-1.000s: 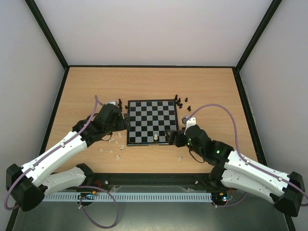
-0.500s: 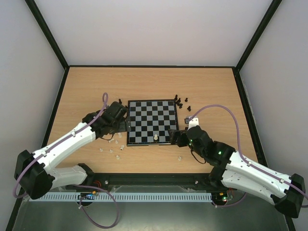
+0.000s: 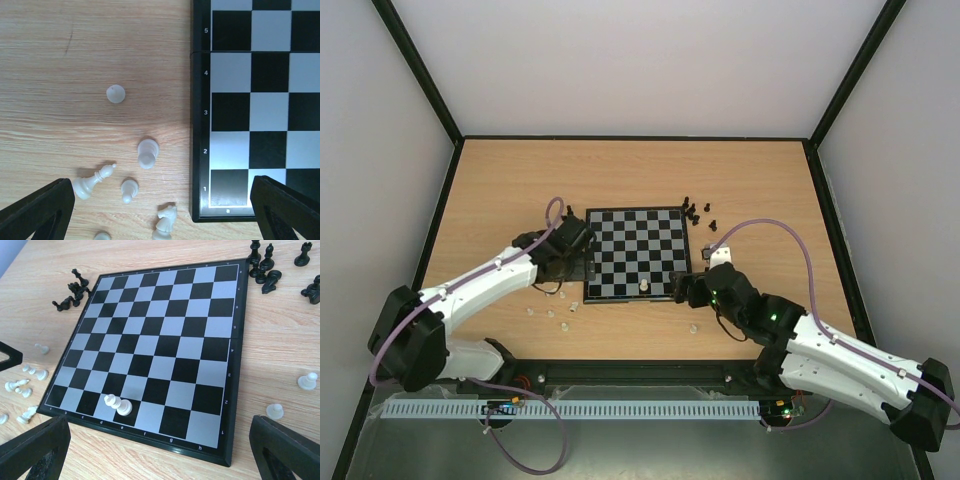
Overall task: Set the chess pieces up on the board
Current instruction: Pick up the chess piece at the center of the board.
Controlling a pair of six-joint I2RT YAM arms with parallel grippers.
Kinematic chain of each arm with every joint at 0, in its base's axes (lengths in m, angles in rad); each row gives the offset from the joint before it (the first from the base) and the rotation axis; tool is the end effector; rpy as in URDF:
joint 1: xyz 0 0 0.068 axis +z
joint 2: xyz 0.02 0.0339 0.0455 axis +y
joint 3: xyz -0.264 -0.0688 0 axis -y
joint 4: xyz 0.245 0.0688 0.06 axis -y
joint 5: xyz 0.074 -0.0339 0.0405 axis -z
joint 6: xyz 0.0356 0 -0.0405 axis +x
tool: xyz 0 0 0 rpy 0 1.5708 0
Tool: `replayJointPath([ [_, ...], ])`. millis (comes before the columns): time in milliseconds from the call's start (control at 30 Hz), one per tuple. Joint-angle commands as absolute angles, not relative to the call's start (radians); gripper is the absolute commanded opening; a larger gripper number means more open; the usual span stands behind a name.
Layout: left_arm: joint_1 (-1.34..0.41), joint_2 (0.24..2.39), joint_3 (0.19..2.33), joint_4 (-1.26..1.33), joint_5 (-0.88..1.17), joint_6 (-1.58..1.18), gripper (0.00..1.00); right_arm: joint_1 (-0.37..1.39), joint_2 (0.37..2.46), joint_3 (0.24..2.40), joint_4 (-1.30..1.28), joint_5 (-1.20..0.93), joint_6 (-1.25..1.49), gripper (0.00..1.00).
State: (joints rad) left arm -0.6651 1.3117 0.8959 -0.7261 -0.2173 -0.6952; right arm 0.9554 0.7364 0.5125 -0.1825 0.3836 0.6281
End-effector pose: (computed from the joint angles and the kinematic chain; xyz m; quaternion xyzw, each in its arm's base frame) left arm 0.1983 -0.1457 0.2257 -0.0377 0.9709 -0.0507 0.2311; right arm 0.1119 0.1351 0.2526 -0.0302 0.8261 0.2722 0.4925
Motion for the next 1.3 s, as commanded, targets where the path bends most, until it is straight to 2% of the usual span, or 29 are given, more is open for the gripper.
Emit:
replayJointPath([
  [0,-0.65,1.335,0.872,-0.706,-0.197,-0.675,0.99,0.959,0.736,0.494,-0.207,0.382,0.63,0.99],
  [200,-0.607,1.375,0.856,-0.683,-0.159,-0.654,0.88,0.959,0.73,0.487,-0.199,0.365,0.629,0.99],
  [367,-0.587,1.41,0.848,-0.651,-0.127,-0.635,0.64,0.959,0.735,0.479,-0.189,0.359,0.627,0.99],
  [667,-0.586,1.457,0.838,-0.624,-0.119,-0.627,0.33,0.958,0.738,0.474,-0.186,0.353,0.626,0.99],
  [833,-0.586,1.483,0.848,-0.628,-0.127,-0.623,0.31,0.959,0.739,0.473,-0.184,0.35,0.627,0.99],
  [1100,-0.583,1.492,0.844,-0.626,-0.142,-0.627,0.35,0.96,0.742,0.469,-0.181,0.345,0.626,0.99],
  [1267,-0.583,1.494,0.841,-0.63,-0.146,-0.627,0.22,0.958,0.744,0.466,-0.181,0.344,0.626,0.99],
])
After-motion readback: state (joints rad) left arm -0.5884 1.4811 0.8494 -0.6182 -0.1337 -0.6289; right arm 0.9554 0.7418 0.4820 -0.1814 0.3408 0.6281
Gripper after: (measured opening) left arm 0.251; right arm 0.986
